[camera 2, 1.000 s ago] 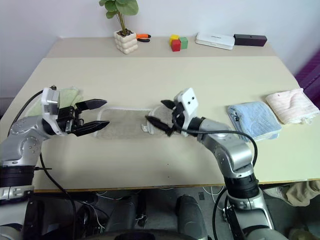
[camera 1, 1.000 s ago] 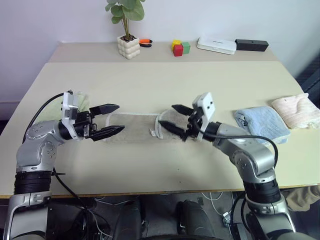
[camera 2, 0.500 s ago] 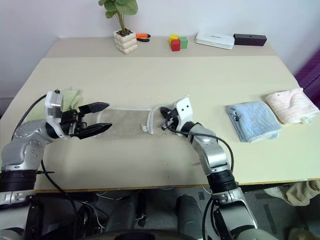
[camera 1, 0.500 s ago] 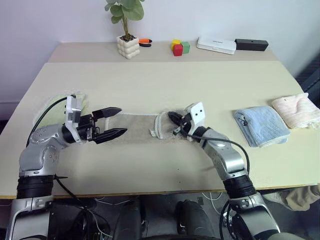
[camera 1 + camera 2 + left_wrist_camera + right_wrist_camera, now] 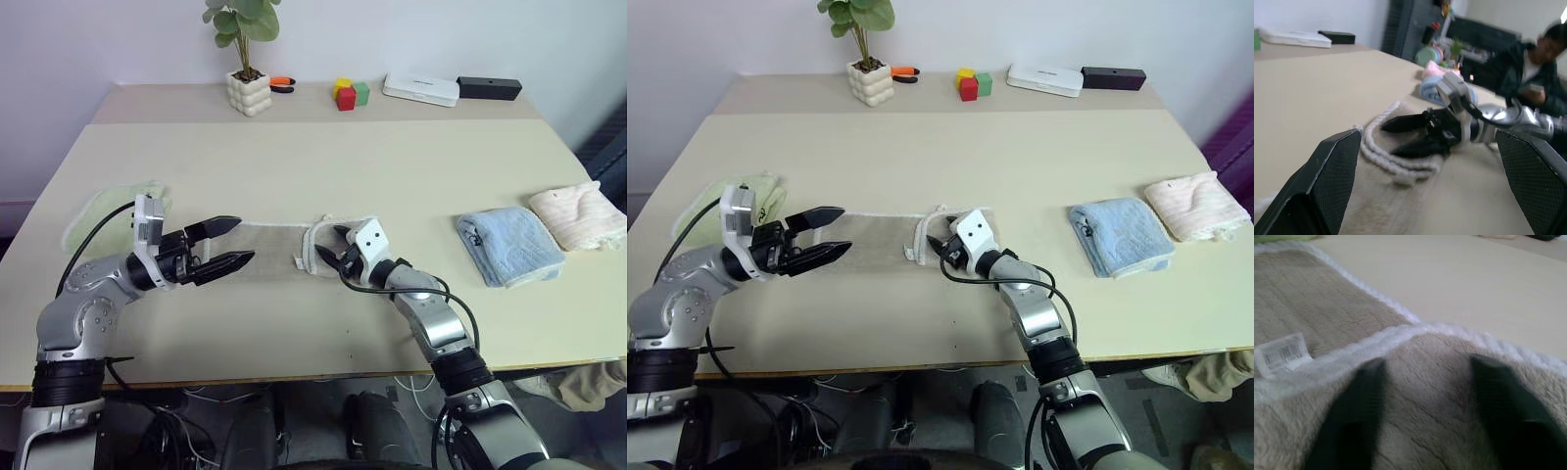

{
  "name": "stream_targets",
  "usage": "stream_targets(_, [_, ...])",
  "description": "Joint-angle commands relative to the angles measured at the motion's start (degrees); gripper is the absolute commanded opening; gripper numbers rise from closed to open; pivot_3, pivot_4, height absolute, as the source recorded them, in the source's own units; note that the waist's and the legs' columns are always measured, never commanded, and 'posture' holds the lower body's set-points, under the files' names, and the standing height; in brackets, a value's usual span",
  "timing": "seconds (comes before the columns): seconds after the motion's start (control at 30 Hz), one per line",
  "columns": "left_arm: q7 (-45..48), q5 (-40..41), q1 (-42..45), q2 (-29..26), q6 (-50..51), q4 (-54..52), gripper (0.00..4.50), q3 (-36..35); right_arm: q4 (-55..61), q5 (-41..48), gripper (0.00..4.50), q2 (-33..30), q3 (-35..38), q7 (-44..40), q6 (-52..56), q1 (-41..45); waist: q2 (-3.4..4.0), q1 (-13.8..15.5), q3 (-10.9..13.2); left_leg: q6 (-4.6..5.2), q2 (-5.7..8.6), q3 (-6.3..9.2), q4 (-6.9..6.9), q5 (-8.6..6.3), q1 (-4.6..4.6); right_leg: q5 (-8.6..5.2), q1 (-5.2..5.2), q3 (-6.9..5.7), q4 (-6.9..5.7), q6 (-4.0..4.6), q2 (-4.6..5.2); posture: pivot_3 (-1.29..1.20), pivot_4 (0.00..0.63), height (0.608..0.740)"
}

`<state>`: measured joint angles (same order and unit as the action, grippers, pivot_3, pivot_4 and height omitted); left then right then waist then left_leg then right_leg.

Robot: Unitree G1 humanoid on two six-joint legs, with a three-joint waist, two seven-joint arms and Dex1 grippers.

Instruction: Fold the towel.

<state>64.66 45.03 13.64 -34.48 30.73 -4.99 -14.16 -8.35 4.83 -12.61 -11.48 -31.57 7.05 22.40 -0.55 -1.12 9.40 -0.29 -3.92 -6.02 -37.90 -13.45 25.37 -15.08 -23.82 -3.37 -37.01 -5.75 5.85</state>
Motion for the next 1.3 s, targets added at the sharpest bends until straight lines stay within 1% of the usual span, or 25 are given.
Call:
stream_targets(0.03, [-8.14,7.64,-4.60,1.21,6.70,-7.94,4.50,-4.66,10.57,5.99,4.44,-2.70,3.61,-4.09,5.21,2.13,0.01,0.02,0.01,0.00,0.00,0.03,0.00,0.00,0.00,0.00,0.00,0.00,0.00,0.00,0.00,0.00,0.150,0.735])
stream_targets(0.13, [-16.13,14.32,-9.94,2.98,11.70,-13.71,4.50,-7.90,16.45,10.91,4.44,-6.63,6.65,-7.21,11.76,2.55,0.01,0.15,0.03,0.00,-0.01,0.10,0.00,0.00,0.00,0.00,-0.01,0.02,0.00,0.00,0.03,0.00,0.150,0.735])
stream_targets(0.2, [-22.21,17.86,-12.52,3.93,14.57,-15.53,4.50,-9.79,19.65,14.89,4.44,-9.25,9.07,-9.32,15.43,2.85,-0.01,0.49,0.03,0.00,0.00,0.14,-0.01,-0.01,-0.01,0.00,0.02,0.01,0.01,0.00,0.05,0.00,0.150,0.735])
stream_targets(0.27, [-28.74,22.52,-14.49,6.00,16.18,-16.52,4.50,-11.62,23.01,20.30,4.44,-12.42,11.19,-13.22,19.64,2.95,-0.01,0.54,0.03,0.00,0.01,0.19,-0.03,-0.01,-0.02,-0.04,0.06,-0.02,0.02,0.09,0.06,0.00,0.150,0.735])
stream_targets(0.3, [-32.77,22.94,-16.08,7.80,16.03,-17.85,4.50,-12.00,24.58,21.87,4.44,-15.50,11.87,-16.69,20.28,2.33,-0.02,0.53,0.03,0.00,0.01,0.18,-0.03,-0.01,-0.03,-0.09,0.06,-0.02,0.02,0.18,0.07,0.00,0.150,0.735])
stream_targets(0.33, [-35.69,23.35,-17.16,8.95,15.95,-18.89,4.50,-12.20,25.62,22.82,4.44,-17.69,12.28,-19.02,20.63,1.86,0.00,0.53,0.04,0.00,0.01,0.19,-0.03,-0.01,-0.02,-0.09,0.06,-0.02,0.02,0.19,0.08,0.00,0.150,0.735])
stream_targets(0.4, [-43.78,28.66,-19.09,11.37,17.05,-20.40,4.50,-12.59,27.12,23.95,4.44,-22.54,11.95,-23.35,21.85,0.24,-0.05,0.53,0.02,0.06,0.05,0.17,-0.02,-0.05,-0.02,-0.09,0.07,0.00,0.07,0.19,0.13,0.00,0.150,0.735])
stream_targets(0.43, [-47.28,28.66,-19.84,12.62,16.75,-21.50,4.50,-12.32,27.03,23.58,4.44,-24.23,11.58,-24.37,21.80,-0.20,-0.08,0.51,0.04,0.07,0.05,0.18,-0.02,-0.05,-0.02,-0.10,0.08,-0.01,0.10,0.19,0.13,0.00,0.150,0.735])
stream_targets(0.47, [-50.35,30.16,-20.41,13.69,16.56,-22.24,4.50,-12.11,26.88,23.71,4.44,-25.26,11.46,-25.02,21.79,-0.45,-0.08,0.49,0.04,0.07,0.05,0.19,-0.02,-0.05,-0.02,-0.10,0.09,-0.01,0.11,0.20,0.13,0.00,0.150,0.735])
stream_targets(0.5, [-55.48,32.35,-21.23,15.25,16.39,-22.55,4.50,-11.83,26.59,24.22,4.44,-25.77,11.68,-25.37,22.00,-0.26,-0.09,0.48,0.05,0.07,0.05,0.19,-0.03,-0.05,-0.03,-0.11,0.09,-0.01,0.10,0.21,0.12,0.00,0.150,0.735])
stream_targets(0.57, [-60.97,35.97,-22.59,16.90,16.19,-23.62,4.50,-11.18,26.16,24.89,4.44,-26.11,12.07,-25.77,22.33,0.21,-0.09,0.48,0.04,0.07,0.05,0.19,-0.04,-0.05,-0.05,-0.11,0.09,0.01,0.10,0.23,0.11,0.00,0.150,0.735])
stream_targets(0.63, [-66.28,42.38,-23.98,18.39,15.14,-24.02,4.50,-10.98,25.95,25.20,4.44,-26.41,12.38,-26.10,22.77,0.71,-0.09,0.49,0.05,0.07,0.05,0.19,-0.04,-0.05,-0.05,-0.12,0.09,0.01,0.11,0.24,0.11,0.00,0.150,0.735])
stream_targets(0.7, [-72.90,45.84,-24.54,19.73,12.98,-21.36,4.50,-12.32,26.18,26.12,4.44,-27.33,12.97,-27.40,23.12,0.83,-0.10,0.49,0.05,0.07,0.05,0.19,-0.04,-0.05,-0.04,-0.12,0.09,0.02,0.11,0.24,0.12,0.00,0.150,0.735])
stream_targets(0.77, [-76.32,47.89,-24.46,19.71,11.53,-19.68,4.50,-13.04,26.23,26.70,4.44,-28.08,13.31,-28.23,23.09,0.73,-0.14,0.69,0.06,0.07,0.07,0.20,-0.06,-0.05,-0.04,-0.12,0.10,0.02,0.12,0.25,0.12,0.00,0.150,0.735])
stream_targets(0.87, [-78.71,49.98,-24.63,19.15,10.38,-19.67,4.50,-12.42,25.73,26.81,4.44,-28.45,13.53,-28.38,22.66,0.86,-0.15,0.74,0.06,0.07,0.09,0.21,-0.11,-0.05,-0.04,-0.13,0.16,0.01,0.20,0.29,0.12,0.00,0.150,0.735])
stream_targets(1.03, [-82.28,50.37,-23.35,19.43,7.79,-17.61,4.50,-11.57,25.54,26.37,4.44,-28.04,13.57,-27.62,22.44,1.30,-0.14,0.65,0.06,0.08,0.09,0.21,-0.08,-0.06,-0.04,-0.12,0.27,0.00,0.48,0.31,0.11,0.00,0.150,0.735])
stream_targets(1.1, [-82.36,50.82,-21.82,18.92,8.17,-16.06,4.50,-10.40,25.73,26.21,4.44,-27.73,13.58,-27.03,22.36,1.26,-0.13,0.74,0.06,0.08,0.09,0.21,-0.08,-0.06,-0.05,-0.12,0.28,-0.01,0.50,0.32,0.10,0.00,0.150,0.735])
stream_targets(1.23, [-85.52,53.26,-20.02,18.74,9.67,-12.86,4.50,-7.80,26.09,25.89,4.44,-27.27,13.26,-25.90,22.11,1.42,-0.09,0.90,0.03,0.08,0.09,0.21,-0.08,-0.06,-0.05,-0.10,0.35,-0.02,0.60,0.34,0.09,0.00,0.150,0.735])
stream_targets(1.27, [-85.20,53.42,-19.13,18.93,9.52,-11.98,3.95,-7.50,26.16,25.85,4.50,-27.12,13.29,-25.45,22.08,1.61,-0.05,1.01,0.01,0.09,0.09,0.21,-0.08,-0.07,-0.05,-0.09,0.36,-0.02,0.64,0.35,0.09,0.00,0.150,0.735])
stream_targets(1.3, [-85.15,53.69,-18.44,18.24,10.33,-11.08,3.63,-6.87,26.19,25.70,4.50,-27.01,13.38,-24.95,21.93,1.68,-0.04,1.17,0.00,0.10,0.09,0.20,-0.08,-0.08,-0.06,-0.09,0.38,-0.02,0.66,0.36,0.09,0.00,0.150,0.735])
